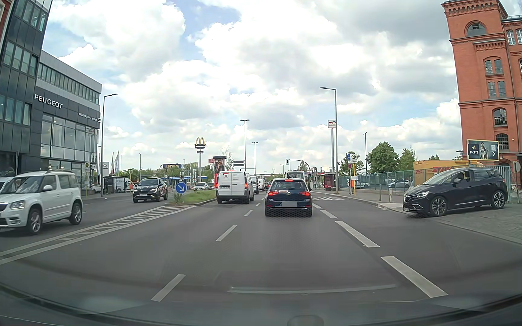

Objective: Follow the waypoints while adhering to traffic rules and regulations

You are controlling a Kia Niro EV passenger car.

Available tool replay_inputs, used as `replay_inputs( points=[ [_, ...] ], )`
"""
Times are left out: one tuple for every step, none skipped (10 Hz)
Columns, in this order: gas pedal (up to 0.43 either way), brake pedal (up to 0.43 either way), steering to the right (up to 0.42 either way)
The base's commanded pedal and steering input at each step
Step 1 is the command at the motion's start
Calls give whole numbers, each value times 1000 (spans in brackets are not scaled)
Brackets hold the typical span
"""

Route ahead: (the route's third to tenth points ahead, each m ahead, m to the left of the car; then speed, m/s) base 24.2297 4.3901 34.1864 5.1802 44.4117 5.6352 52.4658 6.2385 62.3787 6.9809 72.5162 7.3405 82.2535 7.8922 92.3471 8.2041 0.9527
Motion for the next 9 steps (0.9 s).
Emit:
replay_inputs(
  points=[
    [0,24,0],
    [0,24,0],
    [0,24,0],
    [0,24,0],
    [0,24,0],
    [0,55,0],
    [0,85,0],
    [0,110,0],
    [0,128,0]
  ],
)
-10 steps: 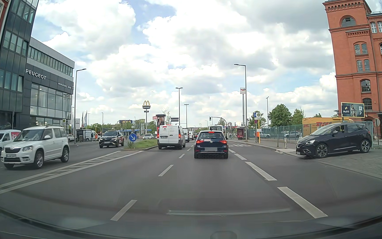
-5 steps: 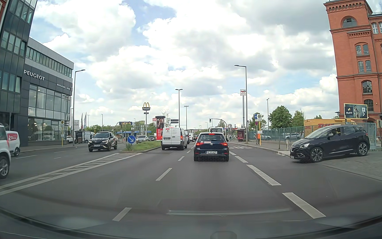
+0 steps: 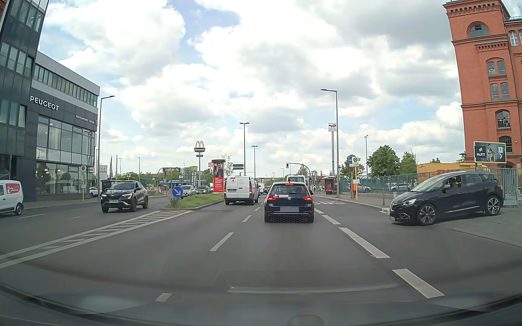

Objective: Follow the waypoints while adhering to traffic rules and regulations

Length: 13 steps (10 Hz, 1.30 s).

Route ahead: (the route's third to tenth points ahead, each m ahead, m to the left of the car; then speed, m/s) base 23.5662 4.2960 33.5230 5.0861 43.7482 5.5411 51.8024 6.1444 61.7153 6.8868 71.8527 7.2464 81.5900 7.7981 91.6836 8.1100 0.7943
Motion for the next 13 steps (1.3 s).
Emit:
replay_inputs(
  points=[
    [0,159,0],
    [0,183,0],
    [0,189,0],
    [0,195,0],
    [0,195,0],
    [0,195,0],
    [0,201,0],
    [0,207,0],
    [0,207,0],
    [0,207,0],
    [0,207,0],
    [0,213,0],
    [0,213,0]
  ],
)
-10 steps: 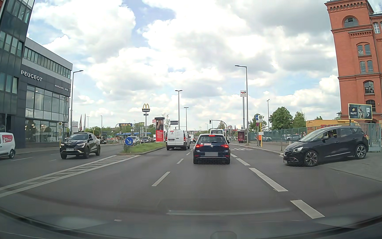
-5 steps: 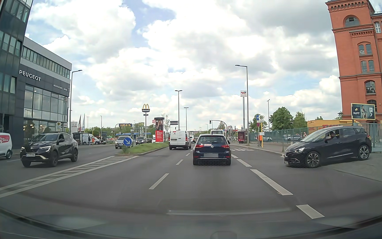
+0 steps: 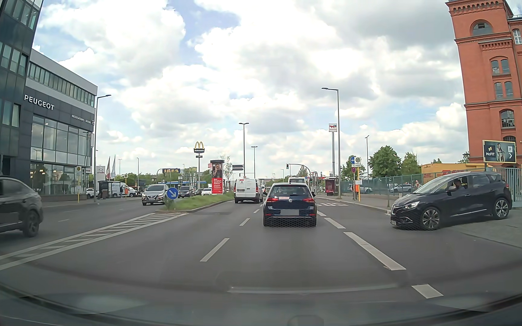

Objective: Follow the waypoints while adhering to traffic rules and regulations

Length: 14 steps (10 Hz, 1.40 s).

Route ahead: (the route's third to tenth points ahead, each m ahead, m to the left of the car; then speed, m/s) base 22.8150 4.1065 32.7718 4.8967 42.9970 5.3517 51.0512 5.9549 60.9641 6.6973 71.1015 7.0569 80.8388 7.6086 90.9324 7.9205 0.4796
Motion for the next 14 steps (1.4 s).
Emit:
replay_inputs(
  points=[
    [0,213,0],
    [0,213,0],
    [0,213,0],
    [0,213,0],
    [0,213,0],
    [0,207,0],
    [0,207,0],
    [0,207,0],
    [0,165,0],
    [0,122,0],
    [0,128,0],
    [0,134,0],
    [0,122,0],
    [0,122,0]
  ],
)
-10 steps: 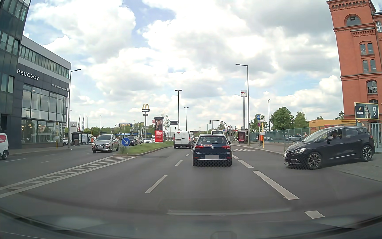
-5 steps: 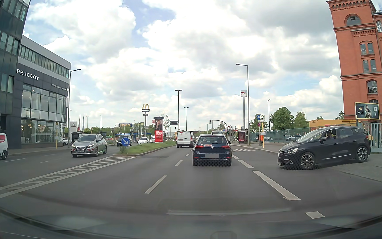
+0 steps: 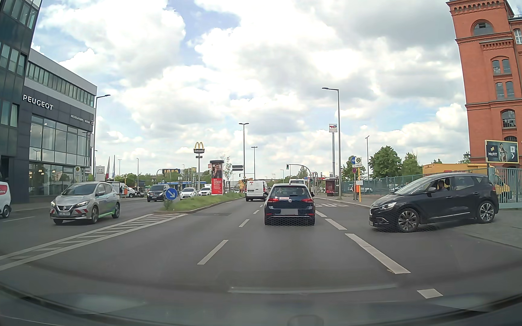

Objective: Follow the waypoints while adhering to traffic rules and regulations

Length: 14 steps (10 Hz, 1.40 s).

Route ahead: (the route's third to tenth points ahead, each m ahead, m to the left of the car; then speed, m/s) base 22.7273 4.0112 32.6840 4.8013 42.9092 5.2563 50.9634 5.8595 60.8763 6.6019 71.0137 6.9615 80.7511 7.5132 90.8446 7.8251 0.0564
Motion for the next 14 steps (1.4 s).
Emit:
replay_inputs(
  points=[
    [0,122,0],
    [0,37,0],
    [0,24,0],
    [0,24,0],
    [0,24,0],
    [0,24,0],
    [0,24,0],
    [39,24,0],
    [67,24,2],
    [98,24,11],
    [98,24,24],
    [98,24,37],
    [118,24,46],
    [169,24,45]
  ],
)
